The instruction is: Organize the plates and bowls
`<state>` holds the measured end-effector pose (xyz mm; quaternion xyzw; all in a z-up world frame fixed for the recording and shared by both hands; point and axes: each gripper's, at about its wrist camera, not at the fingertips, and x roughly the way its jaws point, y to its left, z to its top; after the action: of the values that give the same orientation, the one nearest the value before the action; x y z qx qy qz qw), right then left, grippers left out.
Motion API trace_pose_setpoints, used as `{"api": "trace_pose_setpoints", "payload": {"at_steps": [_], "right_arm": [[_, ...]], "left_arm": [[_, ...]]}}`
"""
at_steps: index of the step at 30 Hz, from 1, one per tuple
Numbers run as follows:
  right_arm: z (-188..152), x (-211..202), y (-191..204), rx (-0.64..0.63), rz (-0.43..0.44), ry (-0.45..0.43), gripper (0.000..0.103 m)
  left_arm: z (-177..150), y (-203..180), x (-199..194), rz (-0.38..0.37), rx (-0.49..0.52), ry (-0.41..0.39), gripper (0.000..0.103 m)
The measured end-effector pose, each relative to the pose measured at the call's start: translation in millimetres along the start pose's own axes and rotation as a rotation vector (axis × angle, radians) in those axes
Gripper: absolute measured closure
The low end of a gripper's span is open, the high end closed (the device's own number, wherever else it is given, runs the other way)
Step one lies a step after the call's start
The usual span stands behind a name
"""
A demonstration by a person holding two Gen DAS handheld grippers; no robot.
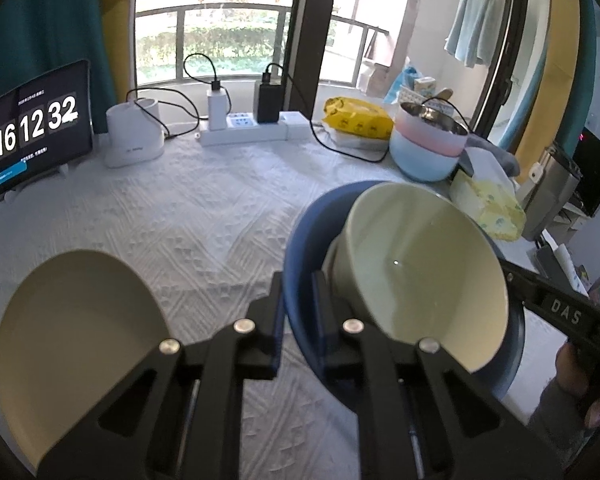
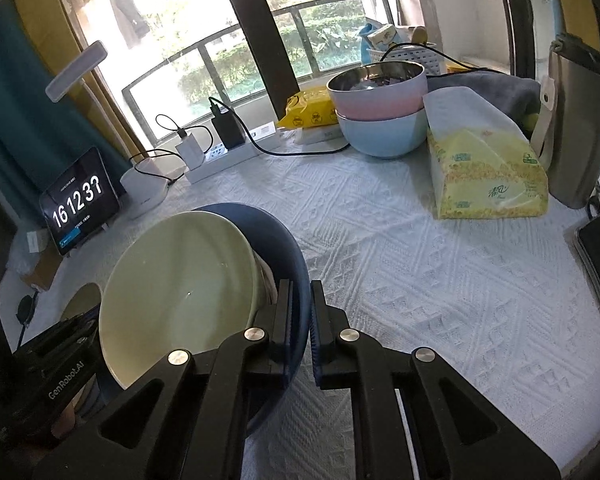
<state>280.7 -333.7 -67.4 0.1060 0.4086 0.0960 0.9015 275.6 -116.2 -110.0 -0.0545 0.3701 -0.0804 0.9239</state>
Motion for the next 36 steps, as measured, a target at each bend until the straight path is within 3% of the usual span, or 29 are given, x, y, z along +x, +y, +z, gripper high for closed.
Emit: {"api": "trace_pose_setpoints", "payload": {"at_steps": [36], "right_arm": [[7,-34,19,-0.026,-0.013,-0.061,0.093]], "left_arm": [[2,4,-33,-0.049,-0.012,-0.026,0.093]]}}
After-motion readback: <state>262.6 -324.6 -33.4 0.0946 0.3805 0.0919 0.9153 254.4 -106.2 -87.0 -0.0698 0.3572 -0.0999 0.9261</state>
